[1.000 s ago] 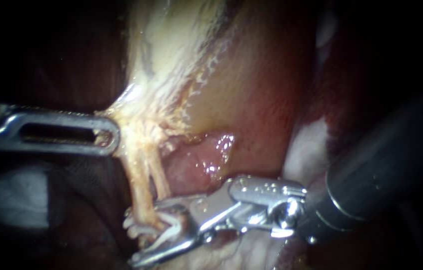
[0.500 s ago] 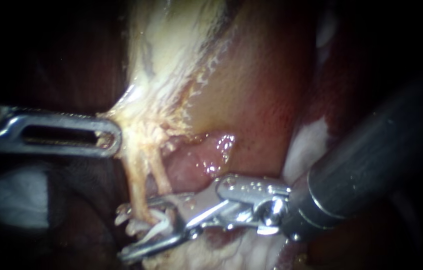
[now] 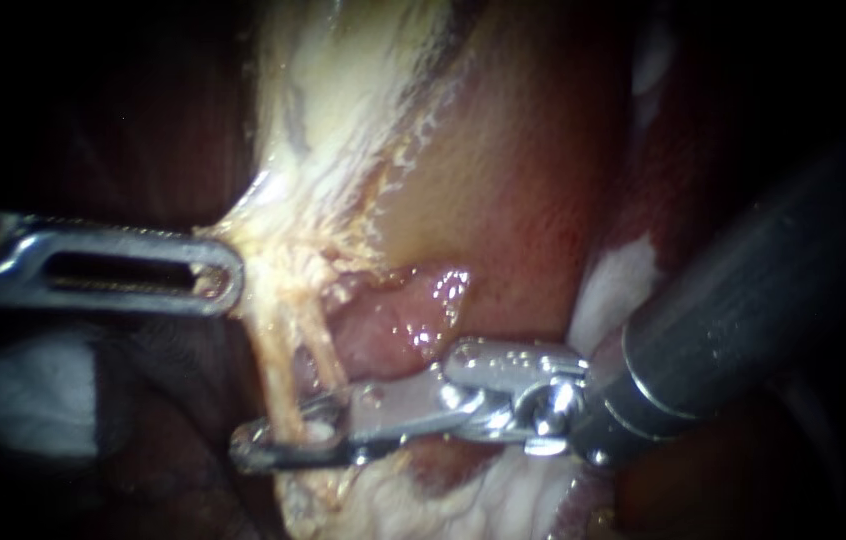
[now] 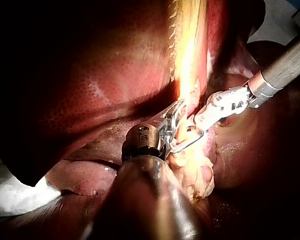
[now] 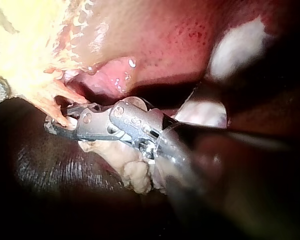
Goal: Clipping second clip left tube
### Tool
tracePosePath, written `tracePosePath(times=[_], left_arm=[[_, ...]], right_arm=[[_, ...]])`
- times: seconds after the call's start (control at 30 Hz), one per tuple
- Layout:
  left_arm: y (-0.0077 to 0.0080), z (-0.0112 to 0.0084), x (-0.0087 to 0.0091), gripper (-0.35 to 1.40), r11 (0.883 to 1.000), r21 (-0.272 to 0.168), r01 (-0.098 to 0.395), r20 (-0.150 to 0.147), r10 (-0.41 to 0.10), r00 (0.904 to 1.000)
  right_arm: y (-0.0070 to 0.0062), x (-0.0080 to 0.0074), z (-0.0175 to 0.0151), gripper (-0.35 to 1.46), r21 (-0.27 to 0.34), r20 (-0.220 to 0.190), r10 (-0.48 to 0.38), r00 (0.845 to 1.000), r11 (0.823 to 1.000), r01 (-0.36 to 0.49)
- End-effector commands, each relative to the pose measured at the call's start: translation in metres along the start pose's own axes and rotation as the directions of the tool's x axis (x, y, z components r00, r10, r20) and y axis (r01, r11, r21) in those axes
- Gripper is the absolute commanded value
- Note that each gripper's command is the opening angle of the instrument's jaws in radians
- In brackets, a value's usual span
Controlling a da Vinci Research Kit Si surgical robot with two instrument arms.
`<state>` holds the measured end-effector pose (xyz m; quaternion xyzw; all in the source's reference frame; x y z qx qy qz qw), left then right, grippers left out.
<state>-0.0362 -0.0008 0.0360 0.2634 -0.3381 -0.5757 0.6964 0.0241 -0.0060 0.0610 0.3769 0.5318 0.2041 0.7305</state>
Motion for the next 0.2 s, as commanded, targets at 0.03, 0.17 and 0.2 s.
tracePosePath(times=[0.03,0.17,0.2], left_arm=[[0.0000,0.0000,0.0000,-0.35,1.000,0.000,0.000,0.000,0.000,1.0000],[0.0000,0.0000,0.0000,-0.35,1.000,0.001,0.000,0.000,0.000,1.0000],[0.0000,0.0000,0.0000,-0.35,1.000,0.001,0.000,0.000,0.000,1.0000]], right_arm=[[0.0000,0.0000,0.0000,-0.35,0.001,-0.001,-0.001,1.000,1.000,0.001],[0.0000,0.0000,-0.0001,-0.35,0.001,-0.001,0.000,1.000,1.000,0.000],[0.0000,0.0001,-0.0001,-0.35,0.001,-0.001,0.000,1.000,1.000,0.000]])
